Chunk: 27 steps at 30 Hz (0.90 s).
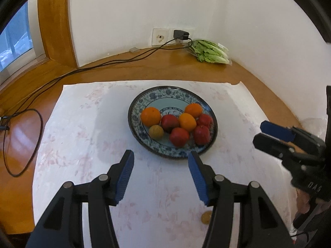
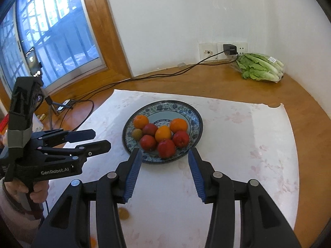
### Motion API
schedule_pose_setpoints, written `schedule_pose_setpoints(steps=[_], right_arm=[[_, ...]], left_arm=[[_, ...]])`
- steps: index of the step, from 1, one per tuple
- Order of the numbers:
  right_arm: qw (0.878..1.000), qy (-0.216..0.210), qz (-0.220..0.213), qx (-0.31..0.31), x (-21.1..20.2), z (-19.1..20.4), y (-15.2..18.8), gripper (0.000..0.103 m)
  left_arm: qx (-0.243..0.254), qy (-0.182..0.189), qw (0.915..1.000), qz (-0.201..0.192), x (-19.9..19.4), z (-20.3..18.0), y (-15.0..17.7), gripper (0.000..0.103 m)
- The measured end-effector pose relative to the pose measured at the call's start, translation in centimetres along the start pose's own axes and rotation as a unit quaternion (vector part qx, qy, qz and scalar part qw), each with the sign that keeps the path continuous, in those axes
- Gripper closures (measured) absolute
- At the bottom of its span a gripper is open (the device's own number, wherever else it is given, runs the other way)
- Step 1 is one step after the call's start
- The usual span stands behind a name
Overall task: Organize fruits
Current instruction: 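Open both tools over the plate and withdraw, then move both tools toward the oranges and small fruits on the cloth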
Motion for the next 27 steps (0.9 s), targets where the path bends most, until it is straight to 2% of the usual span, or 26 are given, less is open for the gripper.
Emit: schedule_pose_setpoints(steps=[9,19,23,27], right_arm=[[1.000,0.009,-0.007,-0.017,-4.2,0.0,1.1,0.055],[0.998,0.046,-0.021,-0.030,-9.8,-1.5,2.3,0.055],[0.999,0.024,0.008,-0.029,-9.8,-2.0,3.9,0.055],[0.998,0.022,0.051,-0.034,-8.3,-1.7,6.4,0.055]], left_arm=[[0.009,0.009,0.9999,-0.003,-2.5,-0.7,2.2,0.046],[0.027,0.023,0.9994,-0.005,-4.4,-1.9,3.8,0.046],[0.034,0.030,0.9989,0.008,-4.3,-2.4,5.0,0.046],[0.038,0.035,0.9984,0.022,-4.3,-2.7,6.5,0.046]])
Point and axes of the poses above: each gripper's, at about its wrist camera, not at the fingertips, and x roughly the way its jaws point, z to its left, y to its underside, the point moved 1 cm from there along x, roughly the way its jaws point, and after that the axes turned 4 degrees about z, right-handed, at the moved point
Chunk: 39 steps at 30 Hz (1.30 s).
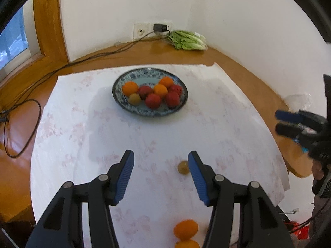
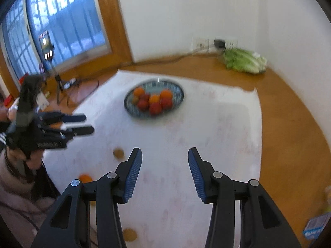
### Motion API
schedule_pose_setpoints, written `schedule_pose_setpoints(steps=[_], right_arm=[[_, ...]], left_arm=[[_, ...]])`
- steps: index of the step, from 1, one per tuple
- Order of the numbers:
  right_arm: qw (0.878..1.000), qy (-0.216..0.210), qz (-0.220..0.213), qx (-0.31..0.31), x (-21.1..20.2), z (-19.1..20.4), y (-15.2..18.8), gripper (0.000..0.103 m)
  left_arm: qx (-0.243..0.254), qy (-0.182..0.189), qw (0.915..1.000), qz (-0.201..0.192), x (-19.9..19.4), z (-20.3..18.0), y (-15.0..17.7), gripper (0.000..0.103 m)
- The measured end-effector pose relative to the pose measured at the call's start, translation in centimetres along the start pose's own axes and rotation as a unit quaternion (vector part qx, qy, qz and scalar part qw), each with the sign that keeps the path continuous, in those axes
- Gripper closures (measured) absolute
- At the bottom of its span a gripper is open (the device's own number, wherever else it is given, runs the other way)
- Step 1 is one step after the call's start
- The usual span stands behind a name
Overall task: Organize fruits
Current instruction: 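Move both tools toward the oranges and small fruits on the cloth, then grasp a large orange with the left tool while the right grasps a small brown fruit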
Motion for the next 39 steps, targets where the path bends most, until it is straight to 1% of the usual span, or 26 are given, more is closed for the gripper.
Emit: schedule_pose_setpoints(steps=[5,7,12,17,21,24,26,28,30,36,39], right_arm=[[0.998,-0.020,0.051,-0.005,2.1,1.3,3.5,0.055],[0.998,-0.026,0.065,-0.004,2.4,1.9,4.9,0.055],[0.995,-0.045,0.092,0.022,2.1,2.7,8.2,0.055],[0.990,-0.055,0.127,0.039,2.4,3.2,10.4,0.055],[0.988,-0.063,0.135,0.041,2.6,3.8,11.1,0.055],[0.987,-0.074,0.139,0.030,3.0,4.7,11.2,0.061],[0.986,-0.080,0.141,0.022,3.4,5.2,11.2,0.062],[0.987,-0.081,0.140,0.016,3.6,5.5,11.1,0.065],[0.987,-0.078,0.140,0.017,3.9,5.6,11.0,0.069],[0.987,-0.071,0.145,0.020,4.1,5.2,11.1,0.074],[0.986,-0.071,0.147,0.021,4.1,5.2,11.1,0.074]], left_arm=[[-0.004,0.012,0.9997,0.022,0.2,-0.1,1.8,0.046],[-0.004,0.014,0.9995,0.027,0.2,-0.1,2.6,0.046],[-0.011,0.020,0.9989,0.040,0.3,0.1,3.8,0.046],[-0.013,0.029,0.9978,0.058,0.7,0.3,4.8,0.046],[-0.002,0.039,0.9967,0.071,0.9,-0.1,5.7,0.046],[0.002,0.041,0.9963,0.075,0.9,-0.4,6.1,0.046],[0.005,0.049,0.9957,0.079,0.9,-0.4,6.3,0.046],[0.010,0.062,0.9943,0.086,1.0,-0.5,6.6,0.046],[0.016,0.063,0.9936,0.093,1.2,-0.8,6.7,0.046],[0.034,0.065,0.9919,0.104,1.6,-1.4,7.3,0.046],[0.034,0.065,0.9911,0.111,1.9,-1.4,7.5,0.046]])
Point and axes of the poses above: each gripper's, at about its wrist camera, not at the fingertips, and x roughly the way its jaws point, z to its left, y to its underside, the point moved 1 cm from there along x, roughly the way its jaws point, and after that the axes turned 4 degrees about z, right-handed, at the moved point
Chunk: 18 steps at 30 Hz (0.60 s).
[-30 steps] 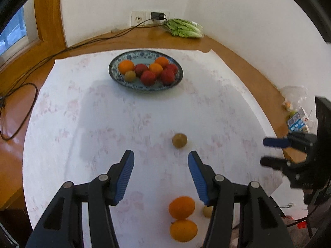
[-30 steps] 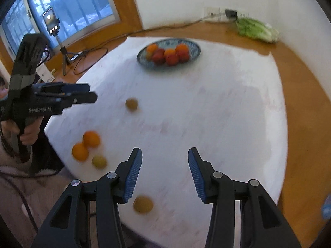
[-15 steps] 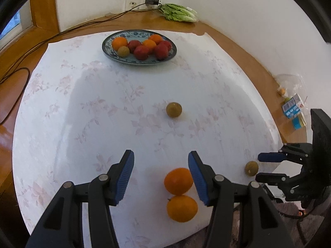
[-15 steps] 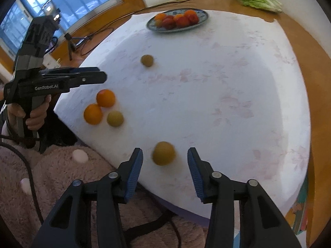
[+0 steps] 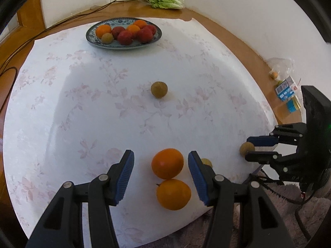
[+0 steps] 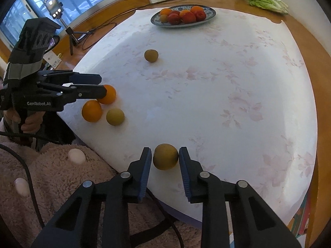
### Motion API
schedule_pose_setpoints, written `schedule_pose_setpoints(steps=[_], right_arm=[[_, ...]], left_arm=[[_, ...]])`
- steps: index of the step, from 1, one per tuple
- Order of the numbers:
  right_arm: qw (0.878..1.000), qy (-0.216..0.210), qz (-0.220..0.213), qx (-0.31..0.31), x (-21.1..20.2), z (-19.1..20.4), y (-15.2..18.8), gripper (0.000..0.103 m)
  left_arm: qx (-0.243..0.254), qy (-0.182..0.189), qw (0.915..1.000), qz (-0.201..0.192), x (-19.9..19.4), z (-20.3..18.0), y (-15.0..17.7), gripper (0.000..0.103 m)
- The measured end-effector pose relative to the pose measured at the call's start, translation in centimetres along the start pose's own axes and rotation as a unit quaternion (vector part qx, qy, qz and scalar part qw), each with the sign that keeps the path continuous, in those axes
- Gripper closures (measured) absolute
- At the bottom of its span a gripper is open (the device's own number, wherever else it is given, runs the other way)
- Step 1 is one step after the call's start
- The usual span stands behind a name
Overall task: Organize fruits
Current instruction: 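Grasp a large orange with the left tool while the right grasps a small brown fruit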
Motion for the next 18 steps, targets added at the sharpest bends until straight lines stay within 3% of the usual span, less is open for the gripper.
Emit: schedule_pose_setpoints(steps=[8,15,18], right_arm=[[1.000,-0.002,0.002,0.002,0.4,-0.1,-0.2,0.076],[1.000,-0.004,0.002,0.004,0.5,-0.1,-0.3,0.076],[1.000,-0.005,0.001,0.005,0.6,-0.2,-0.3,0.076]], left_arm=[[0.000,0.004,0.9999,0.015,1.1,0.1,0.0,0.046],[-0.008,0.020,0.9996,0.019,1.5,0.3,0.0,0.067],[-0.008,0.021,0.9996,0.018,1.5,0.3,0.0,0.067]])
Point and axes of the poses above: each gripper's, at about its wrist camera, not at the fingertips, and x roughly the way its jaws point, z to its left, y to its underside, the point moved 1 cm from there along x, roughly the way its jaws point, and after that the axes turned 4 degrees about z, right-handed, at the moved point
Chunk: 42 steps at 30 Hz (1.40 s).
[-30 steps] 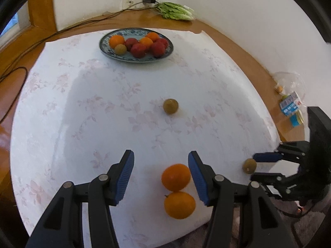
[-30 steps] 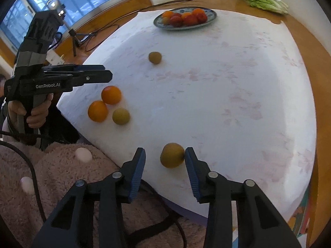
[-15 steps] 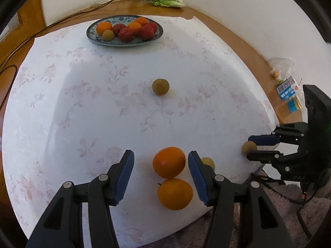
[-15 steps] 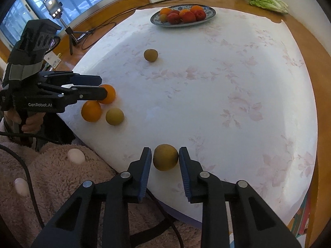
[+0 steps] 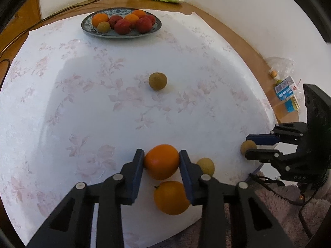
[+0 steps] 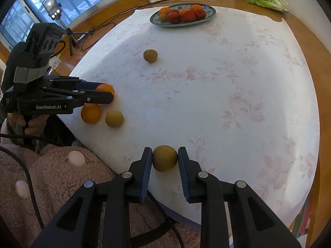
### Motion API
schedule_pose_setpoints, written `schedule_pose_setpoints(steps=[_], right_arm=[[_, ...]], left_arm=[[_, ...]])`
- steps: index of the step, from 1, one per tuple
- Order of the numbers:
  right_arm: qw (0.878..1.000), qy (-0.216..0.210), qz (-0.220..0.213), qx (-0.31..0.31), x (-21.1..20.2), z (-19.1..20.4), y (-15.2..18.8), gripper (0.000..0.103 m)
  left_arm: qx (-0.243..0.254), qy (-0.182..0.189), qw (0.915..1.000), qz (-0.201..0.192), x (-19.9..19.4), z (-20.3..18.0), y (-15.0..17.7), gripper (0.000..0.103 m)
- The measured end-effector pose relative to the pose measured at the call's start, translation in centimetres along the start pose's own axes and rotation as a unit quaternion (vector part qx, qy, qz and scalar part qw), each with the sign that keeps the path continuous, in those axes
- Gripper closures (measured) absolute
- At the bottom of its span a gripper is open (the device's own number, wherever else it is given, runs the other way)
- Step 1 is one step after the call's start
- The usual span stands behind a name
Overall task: Organize fruits
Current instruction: 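Grasp a large orange with the left tool while the right grasps a small brown fruit, then carry the orange and brown fruit onto the plate with both tools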
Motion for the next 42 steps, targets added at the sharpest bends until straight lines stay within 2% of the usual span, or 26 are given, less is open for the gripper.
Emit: schedule_pose_setpoints(steps=[6,12,17,30,39,42], right_arm=[[1.000,0.004,-0.009,0.001,-0.5,-0.1,-0.4,0.076],[0.999,0.012,-0.035,-0.004,-1.8,-0.3,-2.1,0.076],[0.998,0.024,-0.060,-0.013,-2.9,-0.6,-4.2,0.076],[0.993,0.033,-0.116,-0.013,-5.1,-1.8,-9.2,0.076],[0.989,0.035,-0.146,0.005,-5.8,-3.3,-13.4,0.076],[0.987,0.043,-0.153,0.012,-5.4,-3.8,-15.0,0.076]], left_arm=[[-0.002,-0.005,1.0000,-0.007,-0.5,0.2,-0.2,0.067],[-0.007,-0.026,0.9990,-0.035,-2.2,1.1,-1.5,0.067],[-0.015,-0.043,0.9968,-0.066,-3.8,1.9,-3.4,0.067],[-0.014,-0.070,0.9909,-0.114,-6.5,2.7,-8.0,0.067],[-0.024,-0.093,0.9857,-0.139,-6.6,3.6,-12.0,0.067],[-0.034,-0.086,0.9853,-0.144,-6.1,4.0,-13.4,0.067]])
Point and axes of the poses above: each gripper's, at about its wrist camera, not at the fingertips, and x roughly the way its jaws point, z to its left, y to its underside, the point moved 1 cm from there along x, roughly the way its jaws point, and after that the axes turned 4 degrees about z, right-handed, at the moved point
